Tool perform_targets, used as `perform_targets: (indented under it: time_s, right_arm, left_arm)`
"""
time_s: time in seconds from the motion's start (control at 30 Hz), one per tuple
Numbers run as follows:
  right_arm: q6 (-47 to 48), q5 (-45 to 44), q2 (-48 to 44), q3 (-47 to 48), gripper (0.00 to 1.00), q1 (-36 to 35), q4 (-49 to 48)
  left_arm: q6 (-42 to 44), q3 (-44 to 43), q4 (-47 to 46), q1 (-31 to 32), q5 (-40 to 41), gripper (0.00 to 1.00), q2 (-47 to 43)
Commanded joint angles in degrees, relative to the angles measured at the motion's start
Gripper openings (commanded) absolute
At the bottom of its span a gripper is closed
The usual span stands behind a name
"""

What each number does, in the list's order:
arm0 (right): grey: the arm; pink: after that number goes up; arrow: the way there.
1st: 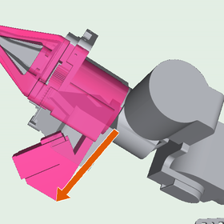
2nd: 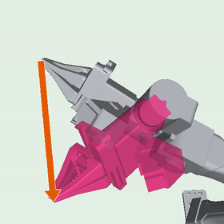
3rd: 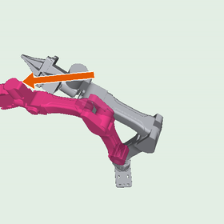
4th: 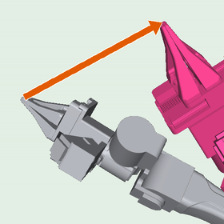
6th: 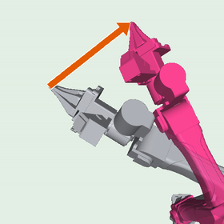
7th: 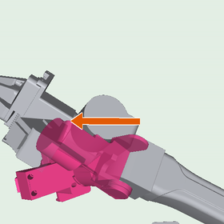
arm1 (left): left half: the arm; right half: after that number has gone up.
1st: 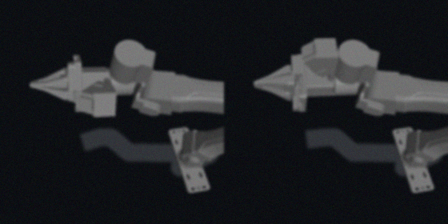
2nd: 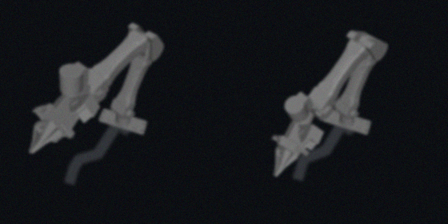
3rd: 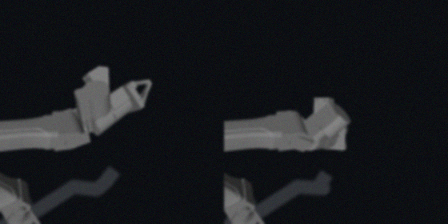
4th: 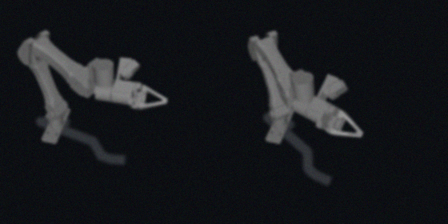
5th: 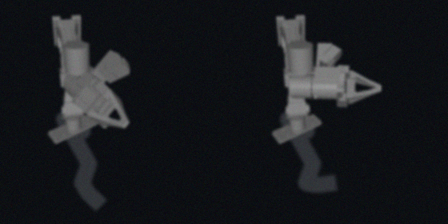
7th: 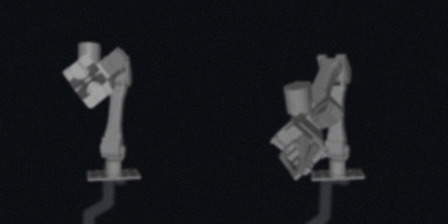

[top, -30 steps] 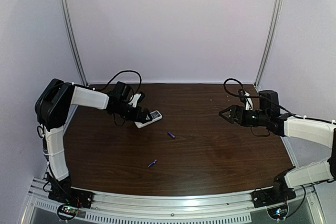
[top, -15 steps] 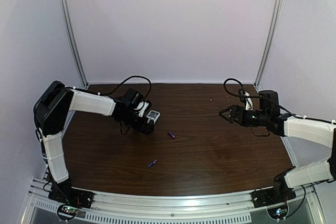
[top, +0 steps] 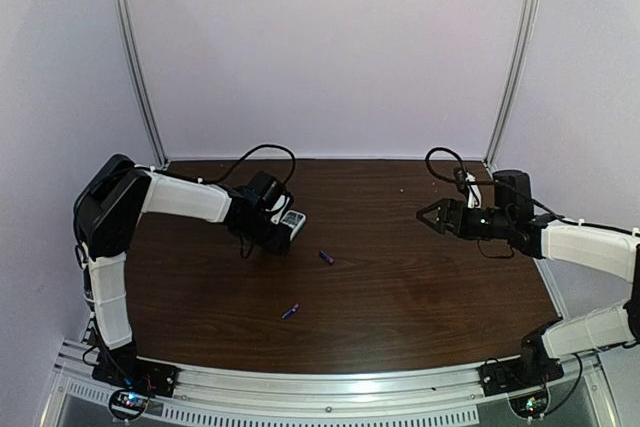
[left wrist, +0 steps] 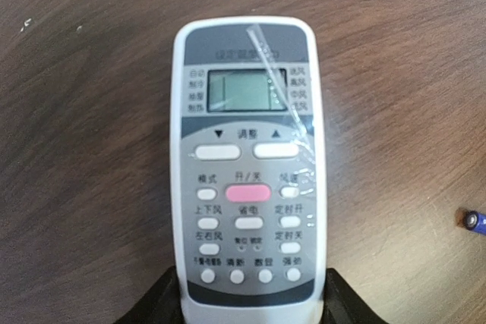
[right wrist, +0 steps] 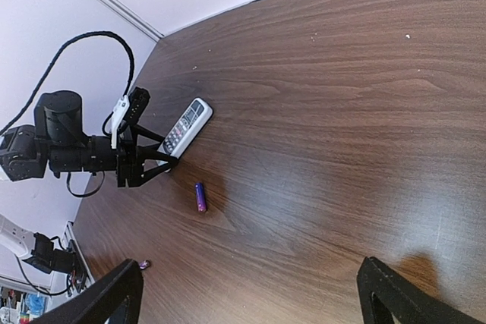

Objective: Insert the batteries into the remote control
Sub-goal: Pick up the remote control from the center of the board.

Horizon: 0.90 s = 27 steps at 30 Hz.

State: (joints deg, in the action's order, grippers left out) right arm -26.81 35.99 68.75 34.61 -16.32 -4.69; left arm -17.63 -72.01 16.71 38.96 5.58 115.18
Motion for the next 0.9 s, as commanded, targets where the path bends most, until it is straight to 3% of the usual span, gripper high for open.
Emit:
perform_targets:
  time_s: [0.0,0.2,0.43,0.6,0.87]
  right_arm:
    - [1.81,0.57,0.33,3.09,1.00,0.14,0.85]
    - [5.64,4.20,-1.10,5.54,1.00,0.12,2.18]
    - [6.19,8.44,-4.83,7.40,1.00,-0.16,2.34]
    - [-0.52,9.89,-7.18,8.17,0.99,-1.99,-1.25]
    - [-5.79,7.88,-6.63,12.76,0.94,-8.06,2.83]
  left_arm:
    - [0.40,-0.83,1.94,-0.02,0.33,0.47,-0.16]
    - [3.38,-0.42,0.77,-0.02,-9.48,0.36,-8.07]
    - [7.58,2.17,1.02,2.64,-17.49,0.34,-21.47]
    - [14.23,5.20,-0.53,10.28,-9.50,0.33,-27.49]
    - [20.34,6.27,-5.56,19.23,4.99,0.31,-29.06]
